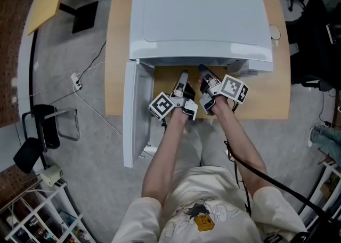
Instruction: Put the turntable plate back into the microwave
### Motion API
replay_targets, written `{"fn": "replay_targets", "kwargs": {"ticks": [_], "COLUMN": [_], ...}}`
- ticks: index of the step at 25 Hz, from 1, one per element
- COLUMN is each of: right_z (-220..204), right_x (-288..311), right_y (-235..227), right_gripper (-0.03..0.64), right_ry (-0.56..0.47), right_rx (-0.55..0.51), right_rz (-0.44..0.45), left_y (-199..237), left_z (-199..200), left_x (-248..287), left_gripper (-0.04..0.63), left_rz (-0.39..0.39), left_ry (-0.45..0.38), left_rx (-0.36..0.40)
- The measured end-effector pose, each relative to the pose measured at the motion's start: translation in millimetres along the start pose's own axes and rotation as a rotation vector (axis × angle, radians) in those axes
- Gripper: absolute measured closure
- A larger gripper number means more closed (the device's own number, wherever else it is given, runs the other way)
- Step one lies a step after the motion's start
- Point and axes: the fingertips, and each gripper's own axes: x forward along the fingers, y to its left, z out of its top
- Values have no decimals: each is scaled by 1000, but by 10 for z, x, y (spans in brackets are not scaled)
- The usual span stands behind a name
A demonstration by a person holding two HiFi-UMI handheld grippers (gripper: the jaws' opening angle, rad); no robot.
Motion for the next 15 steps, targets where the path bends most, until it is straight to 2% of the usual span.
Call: {"fn": "replay_targets", "kwargs": {"ticks": [3,11,13,15], "right_z": [-29,-259,-319,-359], "right_x": [-167,-693,-786,-850], "right_y": [73,191,232,268], "right_gripper": [614,612,611,611], "right_ry": [40,144,144,131], "right_rx": [-152,-510,-562,-586], "right_rz": [-26,-153,-174,-191], "left_y": [1,-497,-561,-549], "left_z": [-89,-479,-579,-686], "left_x": [-49,-343,-482,-618], "left_gripper": [595,595,595,595], "left_rz": [83,221,267,302], "left_ry": [90,282,302,318], "left_rx": [221,770,865,895]}}
